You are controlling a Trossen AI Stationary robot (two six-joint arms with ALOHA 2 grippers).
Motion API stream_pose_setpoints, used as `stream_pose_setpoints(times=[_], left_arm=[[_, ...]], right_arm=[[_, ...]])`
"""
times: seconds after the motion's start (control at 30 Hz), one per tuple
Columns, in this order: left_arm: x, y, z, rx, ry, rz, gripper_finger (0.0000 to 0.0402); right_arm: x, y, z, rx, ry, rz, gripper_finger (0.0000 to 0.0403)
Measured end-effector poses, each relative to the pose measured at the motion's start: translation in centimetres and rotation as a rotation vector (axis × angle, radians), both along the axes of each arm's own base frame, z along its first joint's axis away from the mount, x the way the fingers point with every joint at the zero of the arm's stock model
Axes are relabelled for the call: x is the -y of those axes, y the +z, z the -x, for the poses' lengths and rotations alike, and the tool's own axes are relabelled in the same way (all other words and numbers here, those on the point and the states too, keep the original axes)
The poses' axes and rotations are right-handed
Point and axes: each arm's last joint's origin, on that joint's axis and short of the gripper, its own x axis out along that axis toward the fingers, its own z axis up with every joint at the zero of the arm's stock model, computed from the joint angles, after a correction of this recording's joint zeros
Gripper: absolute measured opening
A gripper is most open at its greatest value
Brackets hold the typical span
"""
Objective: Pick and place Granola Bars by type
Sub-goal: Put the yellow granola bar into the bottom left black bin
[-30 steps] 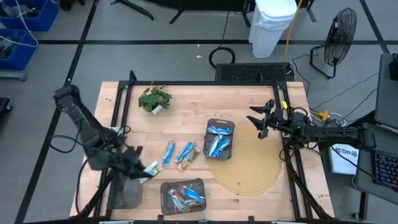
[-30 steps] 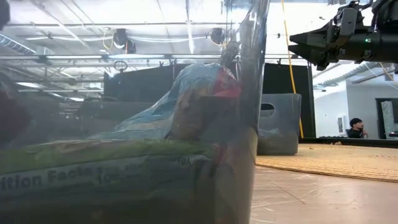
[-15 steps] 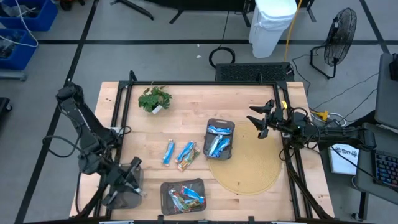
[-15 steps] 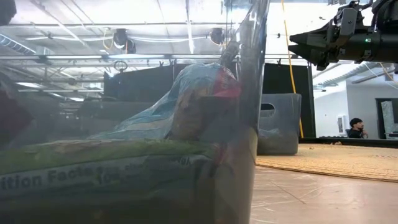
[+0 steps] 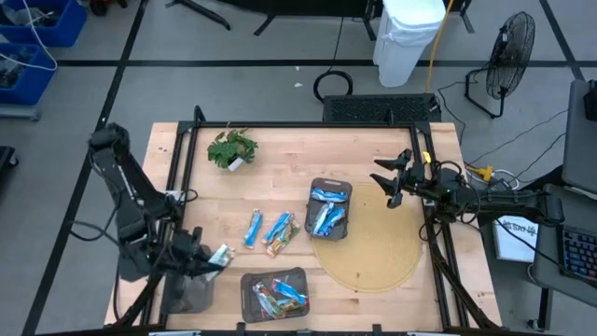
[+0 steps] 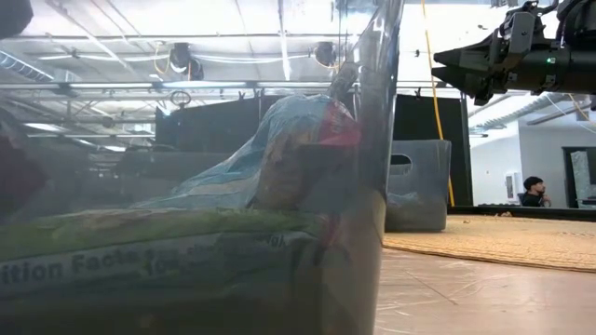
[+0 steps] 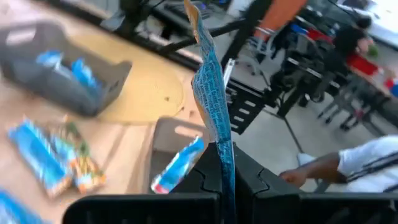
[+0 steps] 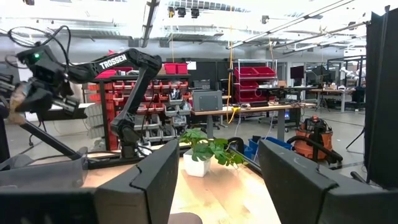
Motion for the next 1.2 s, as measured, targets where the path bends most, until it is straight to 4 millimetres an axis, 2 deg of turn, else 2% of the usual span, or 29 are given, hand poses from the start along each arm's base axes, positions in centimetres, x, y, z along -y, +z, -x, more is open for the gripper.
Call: stream_pose_setpoints(times=[0.17, 0.4, 0.5, 0.67, 0.77, 0.83, 1.03, 1.13, 1.2], left_arm=[[0.7, -1.0, 0.8, -0.056, 0.040, 0.118, 0.0006], [1.3, -0.9, 2.1, -0.119, -0.026, 0.198, 0.0006], [1.5, 1.5, 2.3, -0.083, -0.056, 0.055, 0.0006], [2.2, 7.7, 2.3, 0.106, -0.094, -0.334, 0.0006], [2.1, 10.6, 2.2, 0.152, -0.080, -0.409, 0.0006], [1.8, 11.7, 2.3, 0.137, -0.067, -0.478, 0.0006], [-0.2, 12.3, 2.1, -0.071, -0.002, -0.593, 0.0006], [-1.3, 11.1, 1.3, -0.316, 0.015, -0.625, 0.0006], [-2.3, 10.0, 0.9, -0.531, 0.081, -0.566, 0.0006]], right_arm=[[0.0, 0.0, 0.0, 0.000, 0.000, 0.000, 0.0210], [0.0, 0.0, 0.0, -0.001, 0.000, 0.000, 0.0210], [0.0, 0.0, 0.0, 0.000, 0.000, 0.000, 0.0210], [0.0, 0.0, 0.0, -0.001, 0.000, 0.000, 0.0210], [0.0, 0.0, 0.0, -0.001, 0.000, 0.000, 0.0210], [0.0, 0.0, 0.0, 0.000, 0.000, 0.000, 0.0210], [0.0, 0.0, 0.0, 0.000, 0.000, 0.000, 0.0210], [0.0, 0.0, 0.0, 0.000, 0.000, 0.000, 0.0210], [0.0, 0.0, 0.0, 0.000, 0.000, 0.000, 0.0210]])
